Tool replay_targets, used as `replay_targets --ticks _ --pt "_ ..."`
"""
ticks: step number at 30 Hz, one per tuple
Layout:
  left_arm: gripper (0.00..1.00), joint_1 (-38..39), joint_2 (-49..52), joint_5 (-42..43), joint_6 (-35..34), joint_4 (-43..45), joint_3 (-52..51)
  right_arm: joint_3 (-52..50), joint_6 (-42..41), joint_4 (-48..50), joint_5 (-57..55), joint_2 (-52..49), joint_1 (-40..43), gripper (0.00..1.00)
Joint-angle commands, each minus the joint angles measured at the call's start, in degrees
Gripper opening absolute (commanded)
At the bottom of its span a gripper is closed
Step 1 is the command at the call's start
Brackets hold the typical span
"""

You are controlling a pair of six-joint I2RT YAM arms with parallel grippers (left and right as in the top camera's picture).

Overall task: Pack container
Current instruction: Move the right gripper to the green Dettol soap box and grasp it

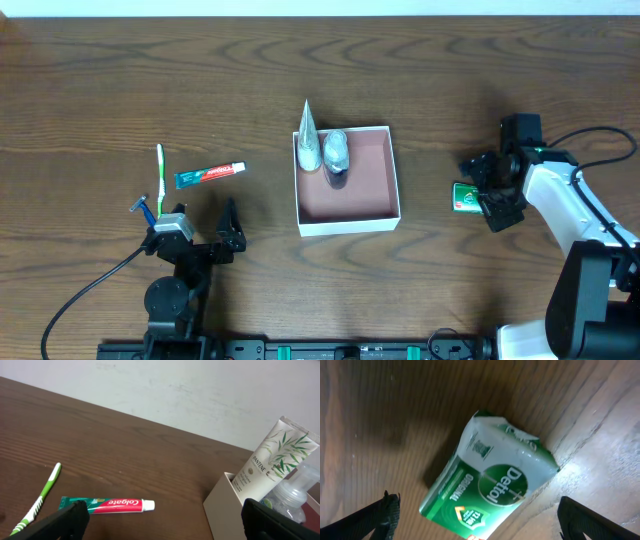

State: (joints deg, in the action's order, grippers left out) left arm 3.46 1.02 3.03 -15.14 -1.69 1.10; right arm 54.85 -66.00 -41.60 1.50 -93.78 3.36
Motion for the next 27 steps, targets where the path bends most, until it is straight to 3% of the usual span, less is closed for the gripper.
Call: replay_targets --ticks 1,18,22,27 --pt "0.98 -0.28 0.07 0.0 0.5 -2.12 -0.87 -0.44 -2.6 0.46 -3.54 0.39 -0.33 0.97" --pt "0.98 -0.28 0.07 0.0 0.5 -2.12 -0.87 -0.44 -1.03 0.94 -4.48 -4.17 -0.37 0.9" --pt "0.98 -0.28 0.07 -0.02 0.5 -2.12 -0.87 -0.44 0.79 0.92 -4.48 -4.22 -0.37 0.83" --pt "0.98 -0.28 0.07 -0.02 0.5 -2.12 -0.87 -0.44 7.54 -1.14 -3.41 -4.52 -0.39 0.63"
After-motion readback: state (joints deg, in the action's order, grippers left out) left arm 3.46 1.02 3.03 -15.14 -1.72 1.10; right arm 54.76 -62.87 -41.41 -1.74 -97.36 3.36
